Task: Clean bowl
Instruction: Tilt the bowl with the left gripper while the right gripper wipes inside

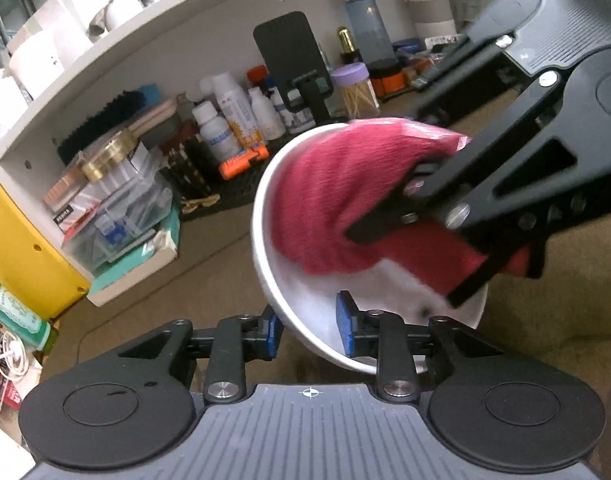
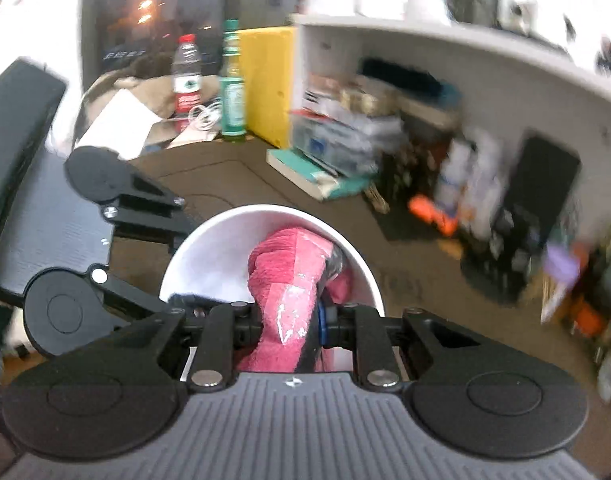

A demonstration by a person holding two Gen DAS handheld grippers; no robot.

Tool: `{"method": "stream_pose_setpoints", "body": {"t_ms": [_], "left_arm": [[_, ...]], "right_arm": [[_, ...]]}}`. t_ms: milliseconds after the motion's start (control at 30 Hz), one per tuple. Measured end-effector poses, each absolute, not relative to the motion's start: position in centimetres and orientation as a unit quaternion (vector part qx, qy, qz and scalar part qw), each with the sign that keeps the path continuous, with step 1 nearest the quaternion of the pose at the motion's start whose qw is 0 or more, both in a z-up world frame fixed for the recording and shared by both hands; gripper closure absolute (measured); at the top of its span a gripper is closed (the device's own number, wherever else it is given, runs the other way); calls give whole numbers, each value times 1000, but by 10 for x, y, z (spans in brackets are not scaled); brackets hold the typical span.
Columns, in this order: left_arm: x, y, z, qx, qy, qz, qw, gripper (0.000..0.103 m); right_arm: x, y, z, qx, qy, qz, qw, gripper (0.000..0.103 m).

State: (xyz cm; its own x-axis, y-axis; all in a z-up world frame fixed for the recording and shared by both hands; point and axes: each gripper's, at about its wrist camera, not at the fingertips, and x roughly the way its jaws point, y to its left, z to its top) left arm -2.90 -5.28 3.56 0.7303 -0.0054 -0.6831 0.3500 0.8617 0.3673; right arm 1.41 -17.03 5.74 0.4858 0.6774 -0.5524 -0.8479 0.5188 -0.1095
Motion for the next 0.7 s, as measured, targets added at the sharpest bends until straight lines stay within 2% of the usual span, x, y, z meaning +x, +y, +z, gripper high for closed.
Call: {"method": "stream_pose_setpoints", "body": {"t_ms": [167,267,433,567,633,700], "left_arm": [[-29,-49,35,248,357,-113,893,68],[-27,-48,36,250,361,-121,890,67],[-27,-50,36,257,360,-123,888,66],[-26,-49,34,249,357,-115,893,63],[-26,-49,33,241,353,-109,898,56],[-26,-48,33,230,349,-100,903,36]], "right_arm": [[-10,-163,62,-255,159,519,800,82],[-21,-158,65,-311,151,560,753,81],[-33,-159,71,-380,189,539,728,81],[-26,-160,61,-378,213,458,776,81],[-18,-172,58,-310,229,441,811,81],[-13,-181,53,-264,239,429,830,81]]}}
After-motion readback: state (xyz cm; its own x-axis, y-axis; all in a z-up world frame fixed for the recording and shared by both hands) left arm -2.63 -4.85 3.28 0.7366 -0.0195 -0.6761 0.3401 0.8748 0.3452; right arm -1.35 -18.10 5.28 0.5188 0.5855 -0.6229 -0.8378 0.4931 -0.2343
